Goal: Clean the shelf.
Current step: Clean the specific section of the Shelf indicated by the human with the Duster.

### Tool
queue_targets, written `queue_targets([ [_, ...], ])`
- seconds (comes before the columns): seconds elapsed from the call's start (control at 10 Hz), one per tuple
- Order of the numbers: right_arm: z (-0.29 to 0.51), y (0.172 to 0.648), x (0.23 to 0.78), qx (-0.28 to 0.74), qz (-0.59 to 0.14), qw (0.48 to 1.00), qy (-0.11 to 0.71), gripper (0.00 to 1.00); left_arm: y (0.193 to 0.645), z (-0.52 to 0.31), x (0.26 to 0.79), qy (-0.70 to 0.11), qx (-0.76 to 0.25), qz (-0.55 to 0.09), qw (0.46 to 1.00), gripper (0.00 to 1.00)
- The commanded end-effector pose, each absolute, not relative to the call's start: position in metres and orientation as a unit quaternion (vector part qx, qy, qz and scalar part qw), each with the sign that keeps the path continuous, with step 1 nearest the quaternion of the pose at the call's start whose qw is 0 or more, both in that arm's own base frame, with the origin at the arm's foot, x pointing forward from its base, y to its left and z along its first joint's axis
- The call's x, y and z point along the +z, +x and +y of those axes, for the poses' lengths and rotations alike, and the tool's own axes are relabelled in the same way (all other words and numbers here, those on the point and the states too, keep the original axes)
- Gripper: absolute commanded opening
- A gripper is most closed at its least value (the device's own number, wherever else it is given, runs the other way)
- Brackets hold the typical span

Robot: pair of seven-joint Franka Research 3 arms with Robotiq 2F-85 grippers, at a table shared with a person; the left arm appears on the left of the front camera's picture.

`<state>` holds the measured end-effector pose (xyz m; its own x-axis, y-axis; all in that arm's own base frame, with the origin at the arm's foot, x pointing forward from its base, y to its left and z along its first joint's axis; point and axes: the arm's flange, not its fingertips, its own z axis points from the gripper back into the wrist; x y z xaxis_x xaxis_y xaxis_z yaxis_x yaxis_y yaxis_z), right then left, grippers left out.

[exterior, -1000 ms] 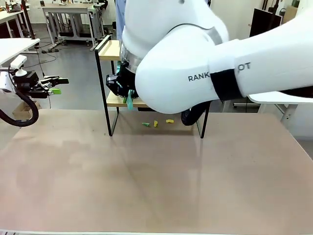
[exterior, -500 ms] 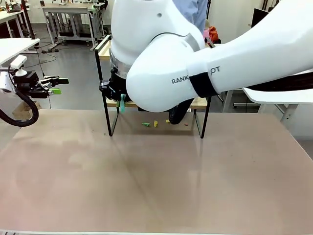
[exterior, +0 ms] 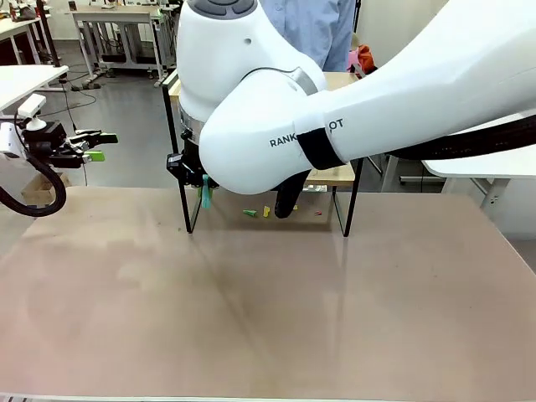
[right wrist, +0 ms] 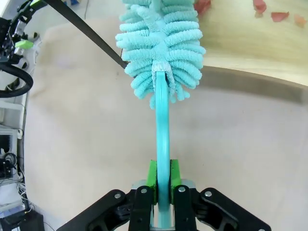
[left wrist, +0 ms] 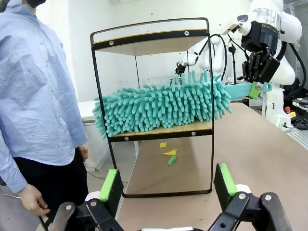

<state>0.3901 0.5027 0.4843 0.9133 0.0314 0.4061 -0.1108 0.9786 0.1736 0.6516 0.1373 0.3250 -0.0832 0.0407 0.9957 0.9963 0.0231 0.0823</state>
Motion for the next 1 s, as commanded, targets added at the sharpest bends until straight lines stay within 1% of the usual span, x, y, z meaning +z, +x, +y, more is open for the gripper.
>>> queue_targets([
  [0.0,0.500,0.389,0.486,0.035,-0.211,0.972,0.103,0.13,0.651,0.136,0.327,-0.479,-0.507,-0.541,0.471,1.00],
  [0.2,0.502,0.390,0.485,0.036,-0.206,0.973,0.097,0.13,0.651,0.136,0.327,-0.479,-0.507,-0.541,0.471,1.00],
  [0.5,0.454,0.401,0.478,0.004,-0.167,0.979,0.115,0.13,0.651,0.136,0.327,-0.479,-0.507,-0.541,0.471,1.00],
  [0.9,0.401,0.399,0.471,-0.032,-0.159,0.981,0.106,0.13,0.651,0.136,0.327,-0.479,-0.507,-0.541,0.471,1.00],
])
